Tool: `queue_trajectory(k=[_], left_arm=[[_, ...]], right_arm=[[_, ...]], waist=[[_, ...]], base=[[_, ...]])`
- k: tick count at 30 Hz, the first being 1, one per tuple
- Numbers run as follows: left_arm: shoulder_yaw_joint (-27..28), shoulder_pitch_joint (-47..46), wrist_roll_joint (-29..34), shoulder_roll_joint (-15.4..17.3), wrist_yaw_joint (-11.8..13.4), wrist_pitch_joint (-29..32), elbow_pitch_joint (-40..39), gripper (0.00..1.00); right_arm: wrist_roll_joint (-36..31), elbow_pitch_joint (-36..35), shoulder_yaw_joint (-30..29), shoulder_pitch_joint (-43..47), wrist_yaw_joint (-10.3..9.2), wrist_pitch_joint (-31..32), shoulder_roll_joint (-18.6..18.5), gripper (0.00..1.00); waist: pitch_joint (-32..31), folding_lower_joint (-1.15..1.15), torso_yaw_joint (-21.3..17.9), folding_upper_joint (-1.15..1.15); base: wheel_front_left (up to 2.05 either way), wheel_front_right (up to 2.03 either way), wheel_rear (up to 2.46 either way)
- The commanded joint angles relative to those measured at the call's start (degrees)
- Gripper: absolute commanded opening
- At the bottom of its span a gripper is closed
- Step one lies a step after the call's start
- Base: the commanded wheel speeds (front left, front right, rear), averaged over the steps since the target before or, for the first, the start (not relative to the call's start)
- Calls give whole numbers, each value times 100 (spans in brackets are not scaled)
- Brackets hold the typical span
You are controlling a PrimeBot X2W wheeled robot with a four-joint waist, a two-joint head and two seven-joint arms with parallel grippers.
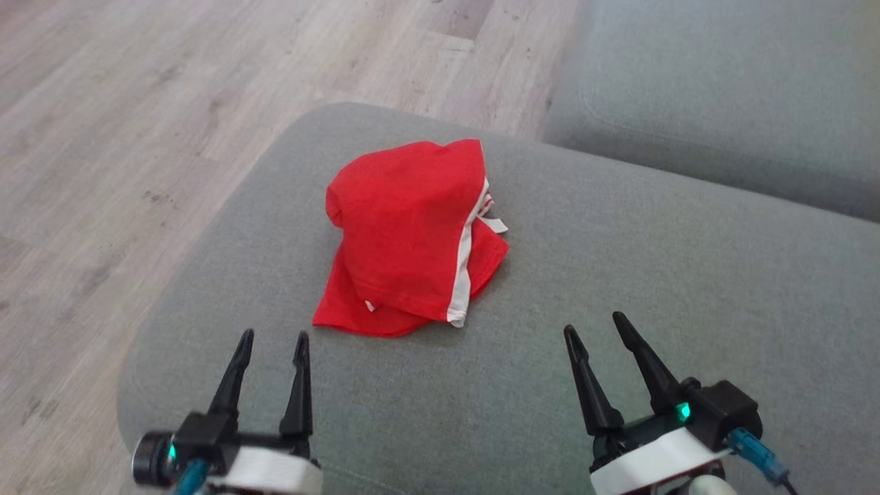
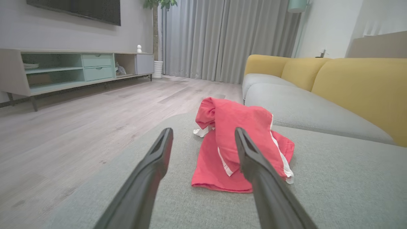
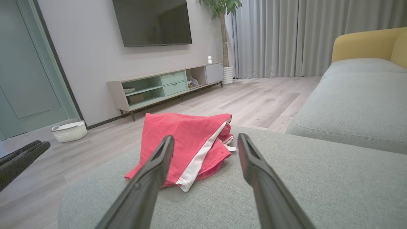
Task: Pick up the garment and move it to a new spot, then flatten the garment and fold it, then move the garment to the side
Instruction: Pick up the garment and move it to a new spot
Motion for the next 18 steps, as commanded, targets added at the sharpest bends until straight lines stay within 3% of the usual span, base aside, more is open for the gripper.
queue_trajectory(k=[1, 5, 10, 18], left_arm=[[133, -535, 30, 66, -44, -71, -131, 100], [15, -1514, 125, 358, -272, 154, 77, 100], [-308, -3069, -46, 827, -511, 1249, 845, 100], [-1253, -4607, -1720, 1640, -544, 3031, 2027, 100]], right_arm=[[-13, -169, 123, -211, -4, -62, -38, 100], [-150, -174, 111, -348, -4, -62, -38, 100], [-297, -176, 111, -587, -4, -62, -38, 100], [-344, -203, 133, -943, -4, -62, -38, 100]], waist=[[90, 1, -63, 0], [447, 1, -249, 0], [926, 1, -596, 0], [1481, 1, -1174, 0]], base=[[0, 0, 0], [0, 0, 0], [0, 0, 0], [0, 0, 0]])
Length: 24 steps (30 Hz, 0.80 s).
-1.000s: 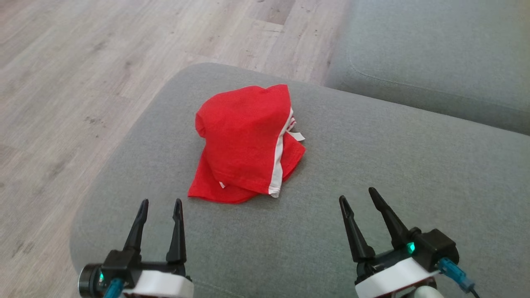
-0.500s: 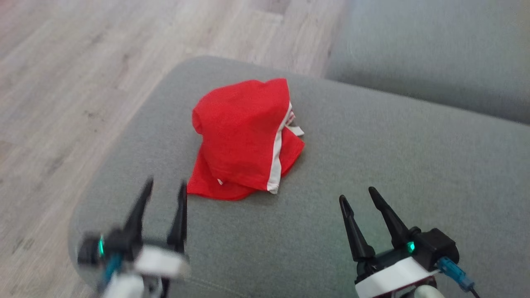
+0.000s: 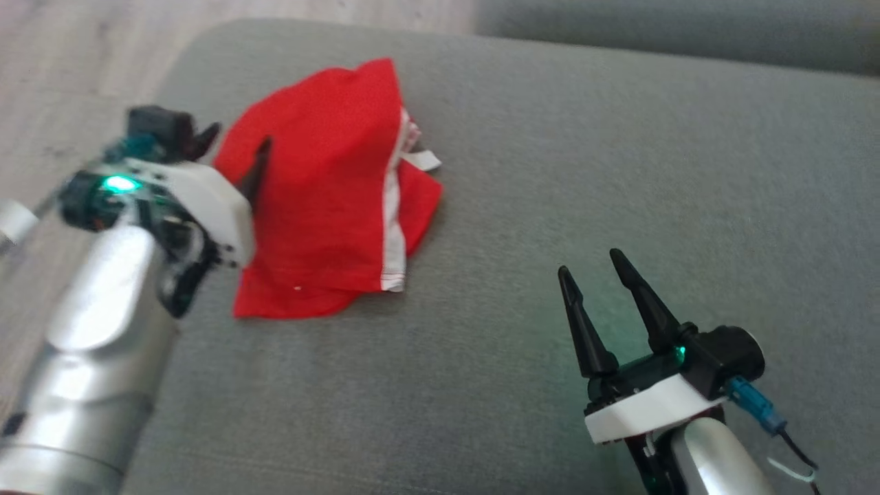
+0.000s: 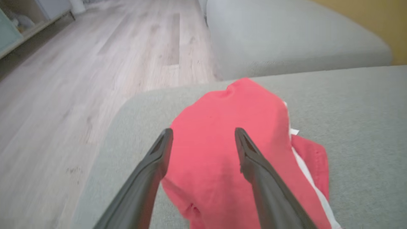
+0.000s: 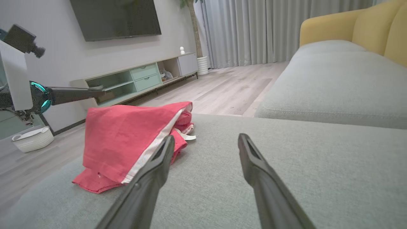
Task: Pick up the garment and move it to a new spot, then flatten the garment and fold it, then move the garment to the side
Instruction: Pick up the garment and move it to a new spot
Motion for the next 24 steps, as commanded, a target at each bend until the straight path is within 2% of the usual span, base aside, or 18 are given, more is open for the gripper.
queue_trajectory(k=[1, 6, 11, 13, 14, 15, 20, 24], left_arm=[[100, -370, -129, 341, 11, 149, -54, 100], [-318, -630, -642, 626, 10, 490, 275, 100], [-599, -718, -1061, 698, 10, 626, 526, 100], [-718, -740, -1159, 729, 10, 625, 583, 13], [-718, -740, -1159, 729, 10, 625, 583, 13], [-778, -741, -1224, 736, 9, 625, 599, 0], [-959, -757, -1484, 805, 9, 272, 589, 0], [-901, -930, -1508, 789, 9, -585, 498, 0]], right_arm=[[-31, -185, 137, -213, -4, -62, -26, 100], [-52, -218, 124, -299, -4, -62, -26, 100], [-20, -224, 131, -336, -4, -62, -26, 100], [-8, -210, 135, -345, -4, -62, -26, 100], [-8, -210, 135, -345, -4, -62, -26, 100], [-1, -202, 134, -351, -4, -62, -26, 100], [61, -170, 128, -348, -4, -62, -26, 100], [87, -141, 139, -296, -4, -62, -26, 100]], waist=[[271, -1, -280, 0], [446, -1, -458, 0], [492, -1, -535, 0], [478, -1, -547, 0], [478, -1, -547, 0], [466, -1, -553, 0], [318, -1, -555, 0], [146, -1, -529, 0]], base=[[0, 0, 0], [0, 0, 0], [0, 0, 0], [0, 0, 0], [0, 0, 0], [0, 0, 0], [0, 0, 0], [0, 0, 0]])
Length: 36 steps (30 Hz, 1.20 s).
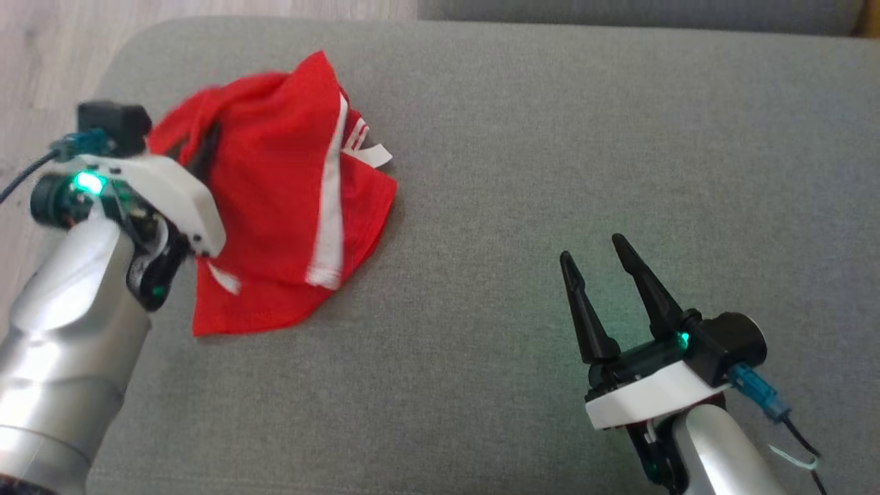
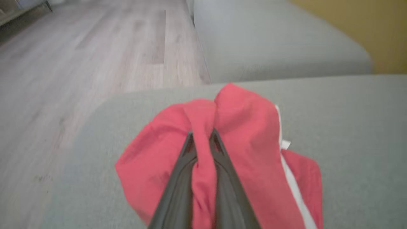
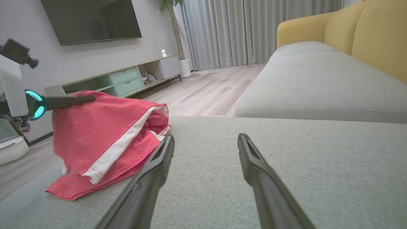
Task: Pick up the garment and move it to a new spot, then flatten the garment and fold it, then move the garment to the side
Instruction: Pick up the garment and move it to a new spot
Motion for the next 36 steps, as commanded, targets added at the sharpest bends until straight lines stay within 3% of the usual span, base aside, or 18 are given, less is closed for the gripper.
queue_trajectory(k=[1, 7, 11, 20, 27, 36], left_arm=[[243, -510, -34, 240, 9, -332, -246, 0], [260, -849, -76, 168, 9, -1865, -809, 0], [129, -1012, 51, 140, 9, -2299, -1131, 0], [-375, -1080, 206, 115, 9, -2257, -1794, 0], [-964, -1058, 271, -101, 9, -1880, -2281, 0], [-1617, -1355, 266, -246, 9, -1984, -2268, 0]], right_arm=[[33, -140, 147, -80, -4, -62, -19, 100], [79, -104, 136, 33, -4, -62, -19, 100], [121, -93, 106, 105, -4, -62, -19, 100], [282, -180, 53, 117, -4, -62, -19, 100], [428, -352, 82, -82, -4, -62, -19, 100], [642, -592, 175, -284, -4, -62, -19, 100]], waist=[[-111, 0, 21, 0], [-415, 0, 35, 0], [-583, 0, -14, 0], [-642, 0, -472, 0], [-344, 0, -1513, 0], [190, 0, -2577, 0]], base=[[0, 0, 0], [0, 0, 0], [0, 0, 0], [0, 0, 0], [0, 0, 0], [0, 0, 0]])
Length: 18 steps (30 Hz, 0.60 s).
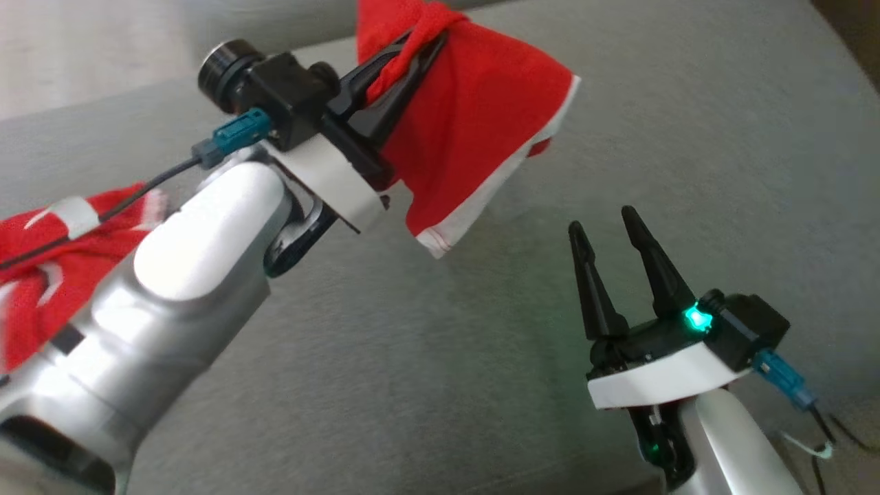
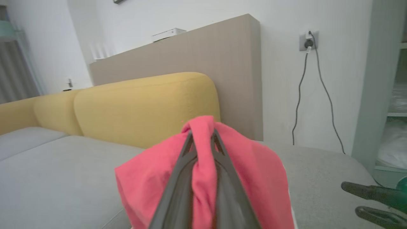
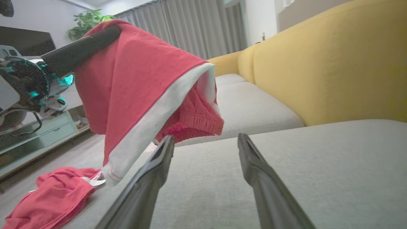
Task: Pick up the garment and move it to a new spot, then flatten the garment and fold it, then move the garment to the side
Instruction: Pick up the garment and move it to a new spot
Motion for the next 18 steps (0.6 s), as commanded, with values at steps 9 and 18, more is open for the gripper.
queue_trajectory(k=[9, 18], left_arm=[[-934, -1100, 242, 409, 9, -398, 749, 100], [-309, -1029, 152, 44, 168, -623, 1226, 100]], right_arm=[[165, -376, 221, -223, -4, -61, -19, 100], [-21, -368, -63, -194, -4, -61, -19, 100]], waist=[[724, -1, -989, 0], [597, -1, -378, 0]], base=[[0, 0, 0], [0, 0, 0]])
